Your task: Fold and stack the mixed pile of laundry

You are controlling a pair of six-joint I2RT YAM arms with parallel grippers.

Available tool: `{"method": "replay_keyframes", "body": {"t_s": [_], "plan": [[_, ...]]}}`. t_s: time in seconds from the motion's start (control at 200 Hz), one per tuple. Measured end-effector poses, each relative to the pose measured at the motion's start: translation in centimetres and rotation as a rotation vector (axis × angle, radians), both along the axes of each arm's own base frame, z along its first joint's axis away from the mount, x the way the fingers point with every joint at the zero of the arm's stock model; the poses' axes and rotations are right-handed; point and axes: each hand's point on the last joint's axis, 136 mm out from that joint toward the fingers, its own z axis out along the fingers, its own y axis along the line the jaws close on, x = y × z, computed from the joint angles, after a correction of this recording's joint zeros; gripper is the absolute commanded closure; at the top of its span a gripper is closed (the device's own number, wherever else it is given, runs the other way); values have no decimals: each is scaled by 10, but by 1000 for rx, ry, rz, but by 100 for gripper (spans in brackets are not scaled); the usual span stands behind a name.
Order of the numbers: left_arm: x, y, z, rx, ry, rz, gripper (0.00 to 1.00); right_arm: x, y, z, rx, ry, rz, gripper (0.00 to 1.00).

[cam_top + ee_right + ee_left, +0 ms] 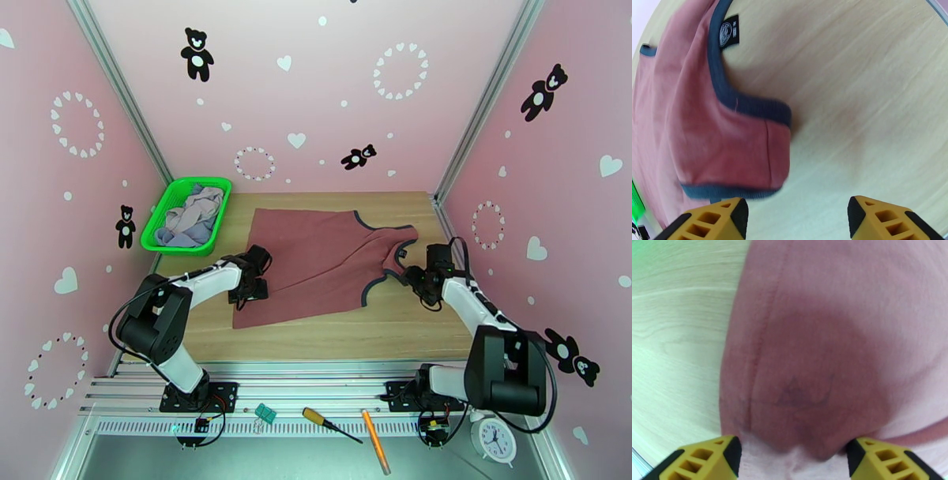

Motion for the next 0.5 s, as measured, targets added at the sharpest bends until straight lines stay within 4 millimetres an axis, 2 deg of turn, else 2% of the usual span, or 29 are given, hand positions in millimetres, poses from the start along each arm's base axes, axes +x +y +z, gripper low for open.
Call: {"method": "replay_keyframes", "body": {"t_s": [0.14,0.315,0.395,0.41,0.42,0.471,0.501], "plan": [[-1,2,0,7,-8,1,24,19,-2,-3,7,-11,-11,36],[-1,3,0,7,-8,2,24,34,1,-20,33,1,-5,55],[-1,2,0,7,-8,2,24,33,3,-28,47,19,-9,70],[-1,2,0,8,-8,2,24,34,3,-29,49,21,-10,78],[-1,3,1,9,-8,2,24,34,3,-29,46,21,-3,80],[-1,4,1,16,-8,3,24,33,3,-30,49,23,-11,100],[-1,4,1,18,-6,3,24,33,3,-30,46,24,-11,100]]}}
